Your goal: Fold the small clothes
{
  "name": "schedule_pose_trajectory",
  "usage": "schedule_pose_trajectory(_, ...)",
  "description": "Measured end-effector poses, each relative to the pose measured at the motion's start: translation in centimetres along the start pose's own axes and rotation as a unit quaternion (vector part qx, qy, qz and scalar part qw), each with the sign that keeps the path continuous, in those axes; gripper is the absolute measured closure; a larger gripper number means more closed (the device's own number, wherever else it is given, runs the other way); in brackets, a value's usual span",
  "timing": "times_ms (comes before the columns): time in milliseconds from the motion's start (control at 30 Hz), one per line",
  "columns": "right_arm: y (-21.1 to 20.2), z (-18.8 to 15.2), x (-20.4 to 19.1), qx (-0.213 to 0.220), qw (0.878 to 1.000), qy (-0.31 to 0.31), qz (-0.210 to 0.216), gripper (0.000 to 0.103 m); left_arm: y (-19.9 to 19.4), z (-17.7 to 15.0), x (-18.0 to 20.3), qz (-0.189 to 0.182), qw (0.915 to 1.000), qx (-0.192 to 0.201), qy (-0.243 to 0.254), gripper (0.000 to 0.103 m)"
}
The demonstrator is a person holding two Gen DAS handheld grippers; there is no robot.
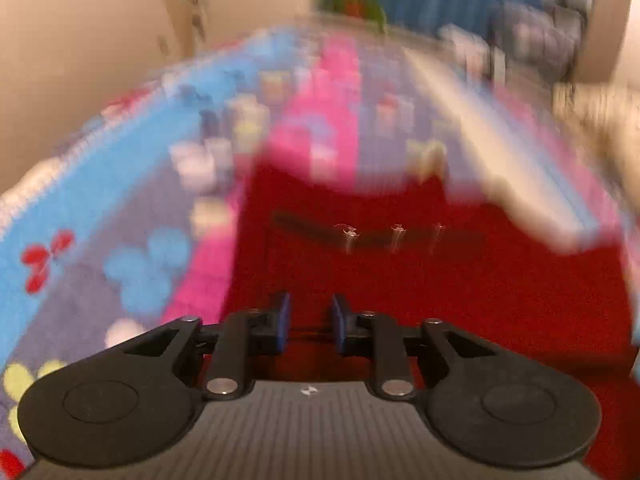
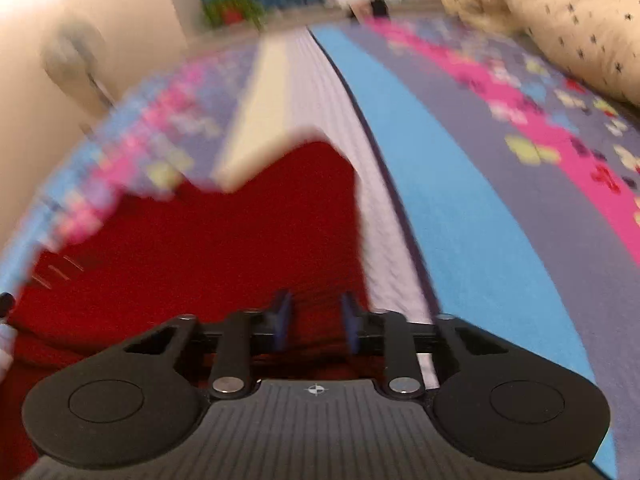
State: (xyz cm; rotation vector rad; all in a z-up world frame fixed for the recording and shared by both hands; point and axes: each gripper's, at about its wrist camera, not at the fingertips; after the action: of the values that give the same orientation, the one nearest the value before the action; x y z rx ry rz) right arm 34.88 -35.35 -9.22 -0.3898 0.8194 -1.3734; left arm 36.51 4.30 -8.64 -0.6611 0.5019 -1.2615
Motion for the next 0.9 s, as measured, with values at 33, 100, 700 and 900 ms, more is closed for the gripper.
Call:
schedule_pose_trajectory(33, -0.3, 0.4, 0.2, -0.001, 1.0, 0.011, 0.002, 0.081, -1.1, 0.5, -0.5, -0.01, 0.9999, 0.013, -0.005, 0.077)
schedule_pose_trajectory(100, -1.3, 1.1, 0.6, 0.011, 0.999, 0.033, 0.021, 0.082, -3.9, 0.9, -1.6, -0.032, 0.9988, 0.036, -0.003, 0.074)
schedule_pose_trajectory(700, 5.4, 7.4, 3.0, 0.028, 0.991, 0.106, 0.074, 0.088, -11.8, -4.4, -5.4, -0.108, 0.9901, 0.077, 0.047, 0.061)
schedule_pose_trajectory(900, 5.1, 6.3, 2.9, 0.018, 0.992, 0.123, -0.013, 0.072, -10.5, -3.5, -6.9, -0.069, 0.9968, 0.036, 0.018, 0.061)
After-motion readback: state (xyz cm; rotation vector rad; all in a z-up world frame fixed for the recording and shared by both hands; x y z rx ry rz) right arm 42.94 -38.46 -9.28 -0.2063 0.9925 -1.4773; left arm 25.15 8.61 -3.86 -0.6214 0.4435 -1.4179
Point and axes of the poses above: each gripper's, at about its wrist camera, not at the fingertips, and y roughly the way its jaws point, x to its right, z to its top, and after that the axes turned 7 degrees about z, right-handed
